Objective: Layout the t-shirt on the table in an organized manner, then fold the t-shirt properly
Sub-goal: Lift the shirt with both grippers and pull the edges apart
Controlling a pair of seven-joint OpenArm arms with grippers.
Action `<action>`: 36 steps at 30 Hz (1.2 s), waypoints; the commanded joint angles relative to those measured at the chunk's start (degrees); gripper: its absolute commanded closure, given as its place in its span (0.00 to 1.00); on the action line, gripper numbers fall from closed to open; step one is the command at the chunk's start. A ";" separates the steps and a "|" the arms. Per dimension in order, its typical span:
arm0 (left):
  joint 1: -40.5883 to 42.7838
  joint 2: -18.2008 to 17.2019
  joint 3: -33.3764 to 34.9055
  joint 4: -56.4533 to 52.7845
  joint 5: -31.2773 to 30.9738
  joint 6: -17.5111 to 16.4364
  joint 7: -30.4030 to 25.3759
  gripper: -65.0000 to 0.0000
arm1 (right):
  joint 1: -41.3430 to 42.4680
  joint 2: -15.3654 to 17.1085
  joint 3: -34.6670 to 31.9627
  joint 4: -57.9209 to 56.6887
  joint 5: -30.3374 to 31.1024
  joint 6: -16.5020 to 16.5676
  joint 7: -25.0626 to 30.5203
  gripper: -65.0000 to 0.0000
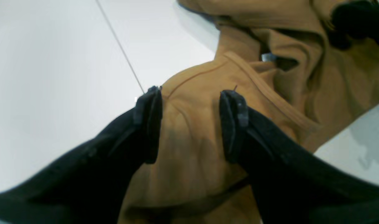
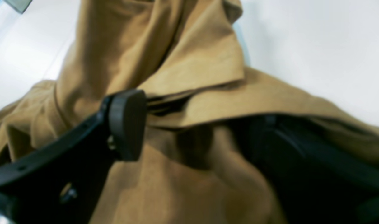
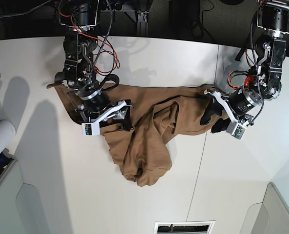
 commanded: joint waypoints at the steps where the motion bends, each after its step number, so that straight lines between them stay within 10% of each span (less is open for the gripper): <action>1: -1.44 -0.33 -0.35 -0.48 -0.79 -0.07 -1.20 0.50 | 1.22 -0.33 -0.09 0.92 0.61 0.39 1.95 0.32; 7: -2.58 0.87 -0.35 -7.10 -0.76 -0.07 -2.05 0.52 | 2.14 -0.31 -0.09 0.85 -1.33 0.24 2.84 0.82; 9: -2.54 0.85 -0.35 -7.96 -0.52 -0.07 -1.97 0.67 | 2.67 -0.31 -0.09 0.85 -1.31 0.37 2.84 1.00; 12: -2.45 0.61 -0.35 -8.07 2.73 -0.07 -1.90 1.00 | 3.74 -0.11 -0.07 0.87 -1.70 2.01 2.82 1.00; 20: -1.73 -6.32 -0.74 -8.07 5.70 10.58 -0.39 1.00 | 5.79 2.58 4.61 7.89 -3.63 2.14 1.86 1.00; 27: 1.49 -9.49 -1.25 -7.89 3.93 8.55 4.96 1.00 | 5.22 5.60 14.84 10.73 -2.43 2.12 -0.76 1.00; 32: 3.43 -9.40 -1.25 -7.82 -3.21 3.13 5.97 0.96 | 1.95 5.75 18.29 10.58 5.27 2.16 -3.28 0.42; 36: 3.43 -9.44 -1.25 -7.23 -5.14 1.99 6.23 0.64 | -1.29 5.73 18.36 10.64 9.40 3.21 -3.48 0.31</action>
